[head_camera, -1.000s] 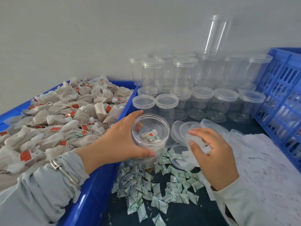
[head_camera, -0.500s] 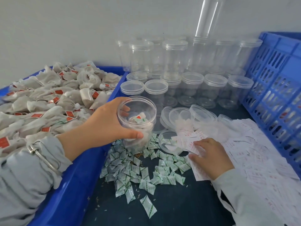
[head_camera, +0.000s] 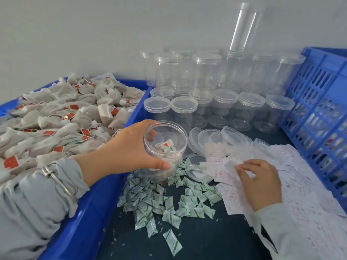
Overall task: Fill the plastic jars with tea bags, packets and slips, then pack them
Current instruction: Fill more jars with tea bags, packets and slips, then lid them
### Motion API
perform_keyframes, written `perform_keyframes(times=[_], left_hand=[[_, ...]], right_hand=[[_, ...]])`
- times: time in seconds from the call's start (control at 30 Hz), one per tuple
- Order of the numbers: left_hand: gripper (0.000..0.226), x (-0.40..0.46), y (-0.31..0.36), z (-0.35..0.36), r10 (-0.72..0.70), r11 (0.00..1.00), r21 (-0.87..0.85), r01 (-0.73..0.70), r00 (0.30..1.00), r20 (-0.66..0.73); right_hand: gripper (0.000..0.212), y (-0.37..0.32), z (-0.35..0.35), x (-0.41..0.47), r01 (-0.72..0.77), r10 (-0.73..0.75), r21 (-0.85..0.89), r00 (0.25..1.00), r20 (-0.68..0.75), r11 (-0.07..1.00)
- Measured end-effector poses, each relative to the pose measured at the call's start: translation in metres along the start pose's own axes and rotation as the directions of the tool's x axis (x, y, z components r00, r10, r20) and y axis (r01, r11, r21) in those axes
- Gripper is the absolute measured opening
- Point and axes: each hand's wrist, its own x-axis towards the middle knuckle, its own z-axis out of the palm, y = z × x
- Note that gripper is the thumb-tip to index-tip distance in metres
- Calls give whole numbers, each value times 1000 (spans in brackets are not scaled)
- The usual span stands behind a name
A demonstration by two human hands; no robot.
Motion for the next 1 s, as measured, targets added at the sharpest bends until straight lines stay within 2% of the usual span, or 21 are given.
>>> perform_keyframes(times=[0.07,0.13,0.23,0.33,0.4,0.47,0.57,0.63,0.7,0.77,0.9,1.0], left_hand=[[100,0,-1,1,8,1000,2,-8,1000,12],[102,-1,-1,1,14,1000,4,-14,999,37],[104,-2,0,0,23,1000,12,-24,998,62],[104,-3,0,-1,23,1000,14,-23,998,63],[100,-4,1,-1,32,999,10,-33,998,58],[99,-4,1,-1,39,999,0,-39,998,52],[97,-3,0,0,56,998,-8,-55,997,56],[97,-3,-1,0,60,998,0,-60,996,63],[101,-3,-2,1,50,999,7,-50,996,72],[105,-3,-3,1,41,999,4,-42,997,72],[107,-4,-1,0,39,998,-59,-36,998,52],[100,-6,4,-1,55,987,-154,-50,998,28]], right_hand=[[16,-9,-10,0,-3,11,39,980,-201,999],[18,-26,-17,2,71,-38,92,947,-320,993],[24,-70,-24,7,322,-248,98,860,-446,942],[25,-118,-22,6,572,-462,84,732,-501,816],[20,-141,-13,0,665,-575,89,698,-426,741],[11,-154,0,-8,668,-631,83,731,-259,740],[12,-155,14,-13,528,-533,122,846,16,841],[26,-150,14,-15,439,-469,255,881,66,861],[26,-146,9,-17,397,-436,343,899,43,851],[20,-139,1,-18,429,-464,319,885,39,845],[29,-125,-12,-21,625,-629,70,767,130,777],[28,-122,-22,-22,656,-658,69,736,161,751]])
